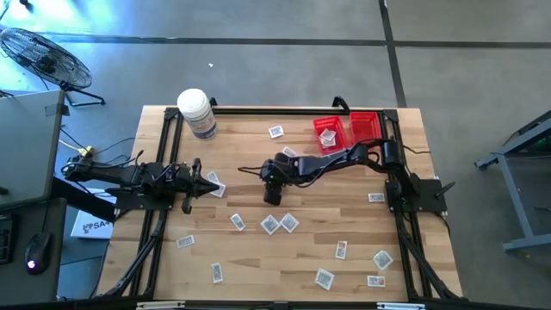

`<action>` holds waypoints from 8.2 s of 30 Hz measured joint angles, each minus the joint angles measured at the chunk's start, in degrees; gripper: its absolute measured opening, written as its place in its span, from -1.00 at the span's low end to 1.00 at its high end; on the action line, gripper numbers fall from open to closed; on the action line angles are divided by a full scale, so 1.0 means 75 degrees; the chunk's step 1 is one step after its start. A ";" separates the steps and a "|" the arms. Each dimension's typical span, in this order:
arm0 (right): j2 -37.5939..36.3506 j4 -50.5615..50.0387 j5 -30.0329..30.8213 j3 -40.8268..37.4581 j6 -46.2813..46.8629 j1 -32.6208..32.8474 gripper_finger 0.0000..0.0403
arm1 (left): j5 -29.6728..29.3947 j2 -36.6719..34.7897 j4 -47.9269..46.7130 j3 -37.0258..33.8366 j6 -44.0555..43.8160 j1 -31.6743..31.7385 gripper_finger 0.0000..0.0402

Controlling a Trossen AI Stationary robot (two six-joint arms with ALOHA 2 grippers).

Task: Pick & Place First Aid Supplies
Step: Put the towelette pack into the left red bin

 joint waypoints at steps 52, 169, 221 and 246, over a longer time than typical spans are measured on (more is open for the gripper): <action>-0.2671 -0.1610 0.0259 -0.1098 0.1559 -0.0265 -1.00 | 0.0002 -0.0002 -0.0001 0.0000 0.0000 0.0000 -1.00; 0.1766 -0.3536 0.2962 0.3880 0.4671 -0.2094 -0.34 | -0.0003 -0.0003 0.0000 0.0000 0.0000 0.0000 -1.00; 0.1810 -0.4483 -0.1877 0.4151 -0.5941 -0.3868 -0.99 | -0.0001 -0.0001 0.0000 0.0000 0.0000 0.0000 -1.00; 0.1731 -0.4562 -0.3154 0.4162 -0.8482 -0.4408 -1.00 | 0.0000 0.0000 0.0000 0.0000 0.0000 0.0000 -1.00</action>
